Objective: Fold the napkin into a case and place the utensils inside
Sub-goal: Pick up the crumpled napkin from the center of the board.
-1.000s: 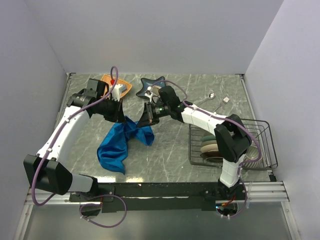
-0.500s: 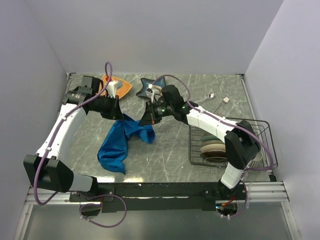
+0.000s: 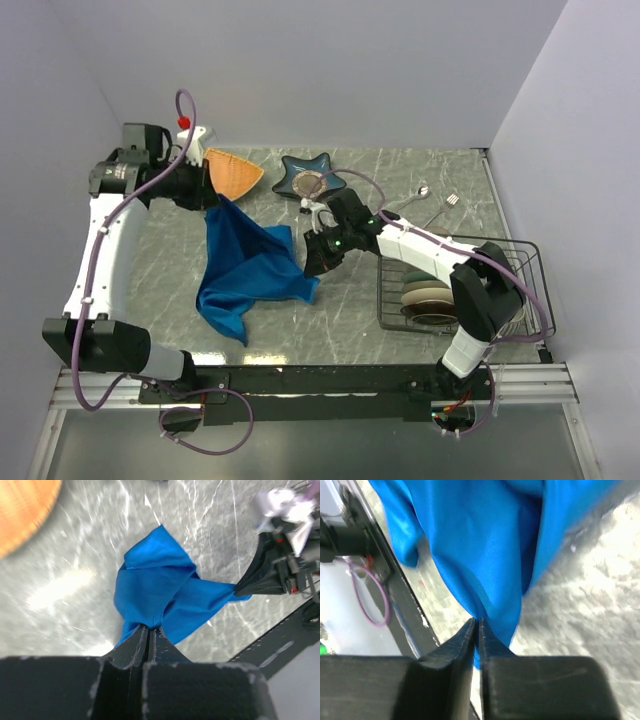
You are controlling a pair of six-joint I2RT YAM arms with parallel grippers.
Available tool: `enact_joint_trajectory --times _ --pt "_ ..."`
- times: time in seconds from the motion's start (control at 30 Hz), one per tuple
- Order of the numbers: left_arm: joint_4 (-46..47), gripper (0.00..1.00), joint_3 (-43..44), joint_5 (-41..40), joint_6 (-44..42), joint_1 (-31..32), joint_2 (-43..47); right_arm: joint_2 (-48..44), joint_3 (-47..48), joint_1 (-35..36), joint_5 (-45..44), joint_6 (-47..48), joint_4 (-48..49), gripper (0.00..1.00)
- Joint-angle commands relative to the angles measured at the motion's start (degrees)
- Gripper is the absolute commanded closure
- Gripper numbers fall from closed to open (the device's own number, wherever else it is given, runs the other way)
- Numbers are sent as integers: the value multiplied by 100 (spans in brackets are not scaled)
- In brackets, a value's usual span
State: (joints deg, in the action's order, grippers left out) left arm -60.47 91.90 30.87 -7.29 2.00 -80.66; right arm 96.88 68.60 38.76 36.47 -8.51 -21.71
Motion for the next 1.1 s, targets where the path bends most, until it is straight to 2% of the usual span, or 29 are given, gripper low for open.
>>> enact_joint_trajectory --times 0.0,0.03,0.1,0.23,0.37,0.43,0.47,0.53,0.67,0.8,0.83,0.93,1.07 --pt "-667 99 1135 235 -984 -42 103 -406 338 -96 132 798 -693 53" --pt "-781 99 1320 174 -1202 -42 130 -476 330 -184 132 799 -702 41" --pt "-975 99 1813 33 -1345 -42 165 -652 277 -483 150 755 -606 27" --pt "-1256 99 2253 -82 -1905 -50 401 -662 417 -844 2 799 -474 22" --pt "-1318 99 2123 -3 -2478 -42 911 -486 926 -923 -114 799 -124 17" --pt "-1563 99 2087 146 -2968 -42 1130 -451 1050 -906 -79 729 96 3" --pt "-1739 99 2061 391 -3241 -42 1193 -416 1155 -880 -61 659 289 1" --pt "-1820 99 1815 524 -3593 -7 1568 -381 1252 -783 -52 658 431 0" --pt "-1802 99 579 596 -4166 186 2335 -74 1620 -598 79 746 396 0" --pt "-1548 99 118 -61 -3667 213 2310 234 1885 -405 115 615 273 0" --pt "-1443 99 92 -186 -3239 204 2162 296 1894 -379 124 562 256 0" --pt "-1012 99 65 -615 -2360 204 1802 367 1667 -220 106 509 246 1" --pt "-388 99 152 -1171 -1443 169 1282 244 964 -167 132 464 755 1"
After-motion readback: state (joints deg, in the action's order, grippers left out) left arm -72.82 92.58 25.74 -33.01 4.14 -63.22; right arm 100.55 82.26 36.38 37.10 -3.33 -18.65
